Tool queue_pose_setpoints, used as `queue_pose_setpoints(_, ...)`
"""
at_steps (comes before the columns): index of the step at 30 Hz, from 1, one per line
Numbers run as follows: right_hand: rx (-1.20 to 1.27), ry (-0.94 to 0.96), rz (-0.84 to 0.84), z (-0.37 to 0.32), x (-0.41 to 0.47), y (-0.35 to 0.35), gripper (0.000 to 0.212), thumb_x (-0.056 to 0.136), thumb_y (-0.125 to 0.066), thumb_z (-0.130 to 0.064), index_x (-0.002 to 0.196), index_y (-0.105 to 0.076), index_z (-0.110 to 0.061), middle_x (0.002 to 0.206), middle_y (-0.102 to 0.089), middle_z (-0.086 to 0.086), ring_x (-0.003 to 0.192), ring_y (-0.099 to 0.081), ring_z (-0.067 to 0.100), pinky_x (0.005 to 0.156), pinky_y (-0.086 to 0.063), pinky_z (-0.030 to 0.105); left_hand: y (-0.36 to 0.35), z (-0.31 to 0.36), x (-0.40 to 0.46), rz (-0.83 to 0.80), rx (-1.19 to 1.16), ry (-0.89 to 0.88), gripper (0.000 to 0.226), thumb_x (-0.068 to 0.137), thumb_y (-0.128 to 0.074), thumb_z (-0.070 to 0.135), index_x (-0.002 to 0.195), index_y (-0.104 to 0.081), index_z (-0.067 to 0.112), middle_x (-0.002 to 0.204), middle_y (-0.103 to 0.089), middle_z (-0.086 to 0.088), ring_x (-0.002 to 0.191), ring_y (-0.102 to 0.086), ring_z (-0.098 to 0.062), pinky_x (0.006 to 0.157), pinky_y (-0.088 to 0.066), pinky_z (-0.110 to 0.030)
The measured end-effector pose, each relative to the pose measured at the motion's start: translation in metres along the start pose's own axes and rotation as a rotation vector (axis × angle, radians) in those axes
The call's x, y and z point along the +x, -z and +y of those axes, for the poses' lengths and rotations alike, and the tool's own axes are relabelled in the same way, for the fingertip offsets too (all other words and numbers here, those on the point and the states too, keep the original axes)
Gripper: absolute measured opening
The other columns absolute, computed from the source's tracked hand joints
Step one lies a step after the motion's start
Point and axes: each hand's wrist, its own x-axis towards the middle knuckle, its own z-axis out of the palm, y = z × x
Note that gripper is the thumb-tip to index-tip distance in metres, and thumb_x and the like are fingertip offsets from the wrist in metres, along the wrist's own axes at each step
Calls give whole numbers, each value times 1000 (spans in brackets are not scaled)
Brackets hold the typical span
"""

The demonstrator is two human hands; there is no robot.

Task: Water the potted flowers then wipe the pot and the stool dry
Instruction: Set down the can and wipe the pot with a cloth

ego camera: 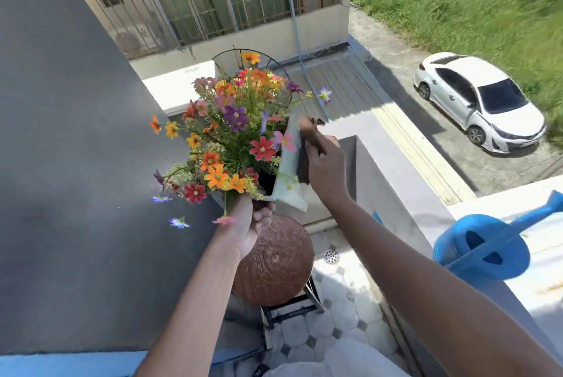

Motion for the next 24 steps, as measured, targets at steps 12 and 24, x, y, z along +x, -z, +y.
queue_pose_setpoints(12, 123, 161, -219, -16, -96, 0, 31, 93, -52, -5, 118, -69, -11, 101, -57, 1, 88, -58, 13, 74, -45, 23, 2, 7, 12, 33, -32, -87, 34, 98, -26, 4, 77, -53, 5, 55, -50, -8, 28, -29, -2, 30, -19, -15)
queue_pose_setpoints(24, 85, -58, -72, -26, 24, 15, 19, 89, -58, -25, 76, -71, -22, 56, -50, -11, 56, -51, 18, 56, -40, 32, 22, 9, -7, -24, 175, -50, 35, 99, -26, 1, 74, -51, 6, 51, -50, -7, 29, -30, -5, 31, -19, -16)
